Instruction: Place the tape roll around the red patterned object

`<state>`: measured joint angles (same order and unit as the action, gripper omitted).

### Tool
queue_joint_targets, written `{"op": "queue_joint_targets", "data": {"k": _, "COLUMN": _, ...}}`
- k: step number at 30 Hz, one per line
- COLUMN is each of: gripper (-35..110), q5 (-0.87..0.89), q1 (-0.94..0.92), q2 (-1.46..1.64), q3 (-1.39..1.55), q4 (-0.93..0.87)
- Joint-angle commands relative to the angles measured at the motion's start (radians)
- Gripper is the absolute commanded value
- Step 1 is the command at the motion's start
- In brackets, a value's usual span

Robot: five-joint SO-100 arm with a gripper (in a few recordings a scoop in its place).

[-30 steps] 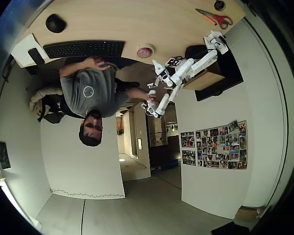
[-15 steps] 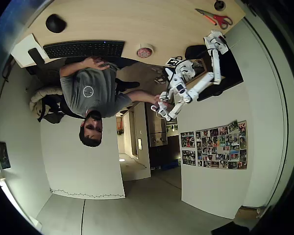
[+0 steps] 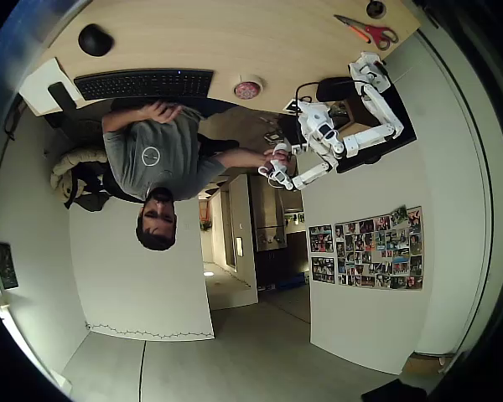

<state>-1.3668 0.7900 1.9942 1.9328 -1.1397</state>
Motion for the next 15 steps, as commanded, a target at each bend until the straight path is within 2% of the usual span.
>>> {"op": "queue_joint_targets", "data": {"k": 1, "gripper": 40, "q5": 0.003, "q1": 0.008, "q2": 0.038, "q3": 0.046, "q4": 0.037}}
{"op": "queue_joint_targets", "data": {"k": 15, "gripper": 40, "q5": -0.020, "q1": -0.005, "q2": 0.060, "q3": 0.072, "q4": 0.060}}
